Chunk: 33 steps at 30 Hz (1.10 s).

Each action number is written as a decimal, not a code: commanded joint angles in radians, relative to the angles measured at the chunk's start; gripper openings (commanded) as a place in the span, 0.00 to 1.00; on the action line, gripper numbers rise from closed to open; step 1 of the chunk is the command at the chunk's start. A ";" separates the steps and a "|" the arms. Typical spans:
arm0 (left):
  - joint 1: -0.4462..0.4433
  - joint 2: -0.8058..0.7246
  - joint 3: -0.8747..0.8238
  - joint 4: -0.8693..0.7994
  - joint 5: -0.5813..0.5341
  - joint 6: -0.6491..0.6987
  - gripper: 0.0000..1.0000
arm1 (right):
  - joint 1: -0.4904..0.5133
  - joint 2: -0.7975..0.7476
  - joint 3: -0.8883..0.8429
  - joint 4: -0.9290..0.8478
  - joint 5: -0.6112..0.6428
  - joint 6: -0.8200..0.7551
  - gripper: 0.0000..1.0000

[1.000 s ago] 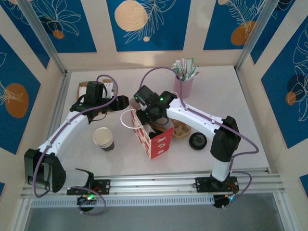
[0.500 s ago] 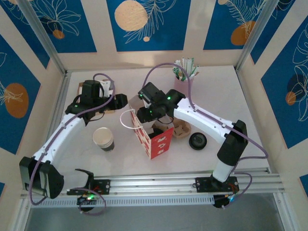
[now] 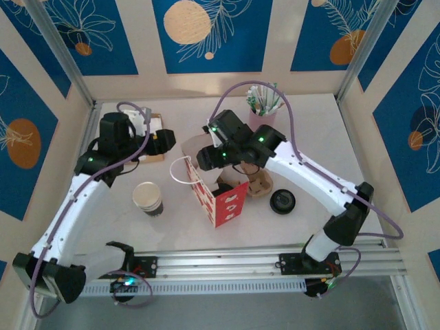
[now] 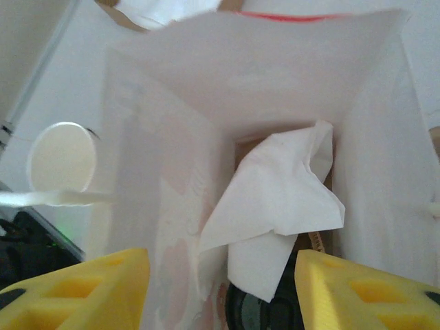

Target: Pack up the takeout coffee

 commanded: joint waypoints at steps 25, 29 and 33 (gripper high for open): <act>-0.003 -0.209 0.097 -0.136 0.091 -0.094 1.00 | 0.014 -0.354 -0.157 0.129 -0.064 -0.074 1.00; -0.004 -0.230 0.058 -0.112 0.129 -0.120 1.00 | 0.016 -0.404 -0.218 0.167 -0.067 -0.079 0.99; -0.004 -0.252 0.023 -0.096 0.134 -0.134 1.00 | 0.014 -0.440 -0.264 0.197 -0.066 -0.092 0.99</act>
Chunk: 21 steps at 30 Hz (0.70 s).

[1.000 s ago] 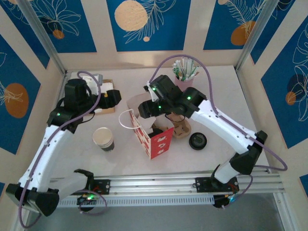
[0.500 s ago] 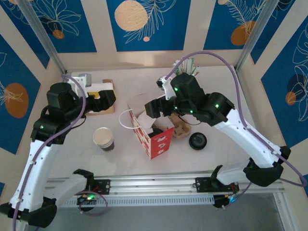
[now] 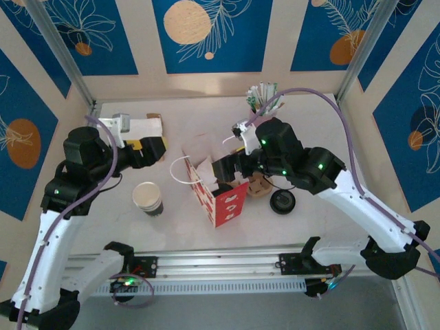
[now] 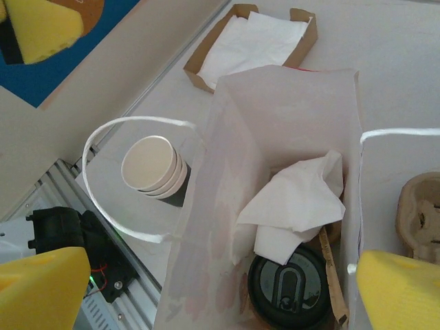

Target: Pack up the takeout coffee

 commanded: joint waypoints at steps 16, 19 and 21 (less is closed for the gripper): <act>-0.004 0.010 -0.047 0.069 -0.076 0.033 1.00 | -0.100 -0.066 -0.087 0.118 -0.059 -0.078 0.99; -0.005 0.029 -0.049 0.070 -0.134 0.067 1.00 | -0.168 -0.074 -0.094 0.122 -0.085 -0.085 0.99; -0.004 0.047 -0.046 0.066 -0.190 0.092 1.00 | -0.229 -0.086 -0.102 0.127 -0.103 -0.087 0.99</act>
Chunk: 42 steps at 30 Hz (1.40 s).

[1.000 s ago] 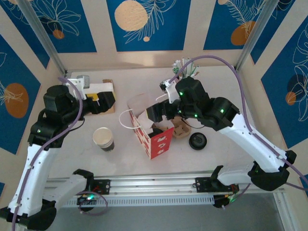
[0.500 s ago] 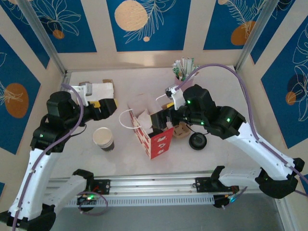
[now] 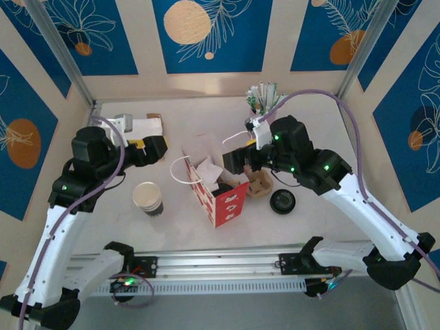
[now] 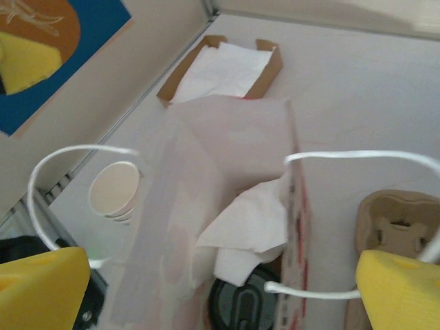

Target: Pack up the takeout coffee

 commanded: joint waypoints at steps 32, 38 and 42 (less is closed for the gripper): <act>0.175 0.095 -0.136 0.102 -0.315 0.132 1.00 | -0.679 -0.280 -0.302 0.204 -0.194 0.042 0.99; 0.176 0.100 -0.164 0.147 -0.299 0.138 1.00 | -0.684 -0.280 -0.344 0.240 -0.195 0.033 0.99; 0.177 0.106 -0.191 0.183 -0.305 0.140 1.00 | -0.688 -0.280 -0.381 0.276 -0.187 0.019 0.99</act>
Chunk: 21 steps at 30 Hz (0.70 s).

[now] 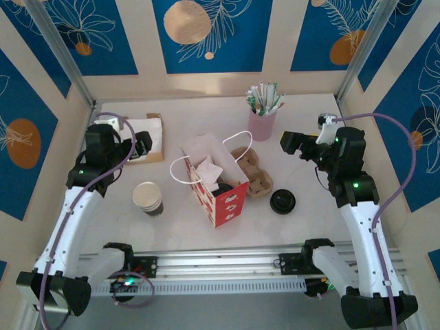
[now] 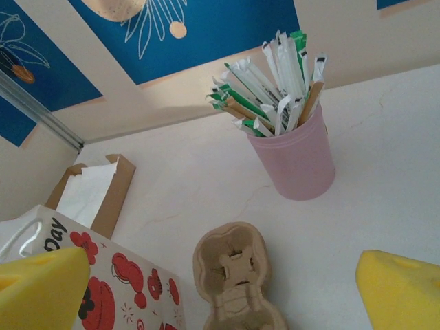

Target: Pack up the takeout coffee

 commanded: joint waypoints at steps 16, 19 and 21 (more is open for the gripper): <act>0.243 0.108 -0.191 0.277 0.069 0.041 1.00 | -0.147 -0.080 -0.289 0.281 0.106 -0.016 0.99; 0.277 0.099 -0.290 0.394 0.054 0.075 1.00 | -0.176 -0.080 -0.338 0.329 0.112 -0.004 0.99; 0.297 0.099 -0.343 0.457 0.033 0.083 1.00 | -0.194 -0.080 -0.373 0.370 0.118 0.006 0.99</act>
